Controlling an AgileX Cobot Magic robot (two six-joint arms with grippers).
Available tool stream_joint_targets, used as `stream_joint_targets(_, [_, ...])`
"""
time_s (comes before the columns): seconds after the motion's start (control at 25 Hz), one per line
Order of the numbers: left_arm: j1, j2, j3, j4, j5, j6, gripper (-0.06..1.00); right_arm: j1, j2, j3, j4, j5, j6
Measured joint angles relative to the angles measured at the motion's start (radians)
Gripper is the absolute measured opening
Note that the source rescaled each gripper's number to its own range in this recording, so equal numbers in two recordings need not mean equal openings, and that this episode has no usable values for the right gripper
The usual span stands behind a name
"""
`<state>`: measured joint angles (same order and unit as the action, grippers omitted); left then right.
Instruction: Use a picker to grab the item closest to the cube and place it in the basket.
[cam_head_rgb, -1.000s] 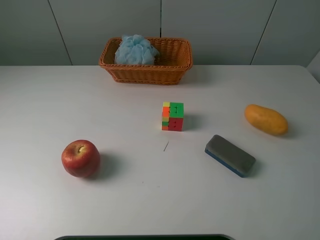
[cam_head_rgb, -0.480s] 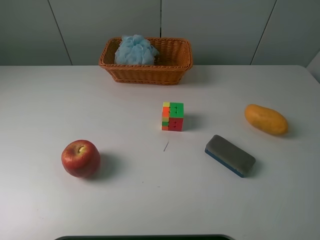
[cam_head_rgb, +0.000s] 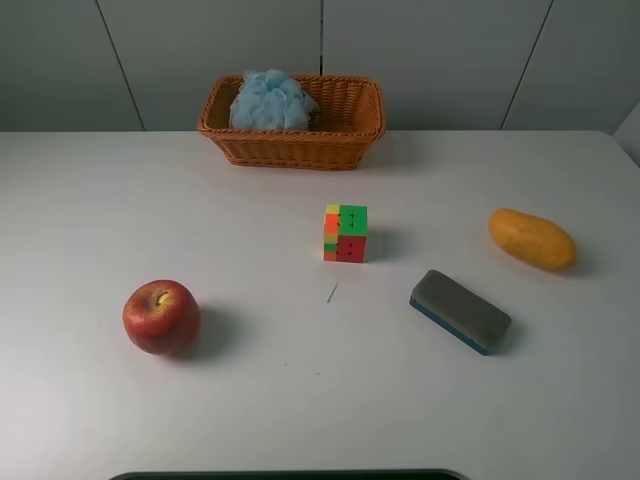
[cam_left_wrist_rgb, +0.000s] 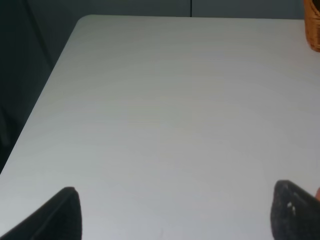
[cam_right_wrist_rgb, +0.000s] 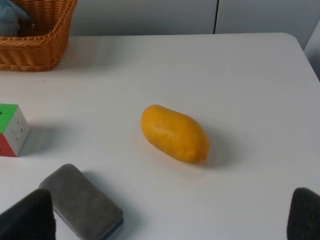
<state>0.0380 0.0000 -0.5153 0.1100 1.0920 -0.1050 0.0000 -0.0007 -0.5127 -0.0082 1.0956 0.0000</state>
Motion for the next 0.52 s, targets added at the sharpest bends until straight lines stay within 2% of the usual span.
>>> stream_joint_targets(0.52, [0.0,0.0,0.0,0.0,0.0,0.002,1.0,0.0,0.0,0.0,0.0,0.0,0.0])
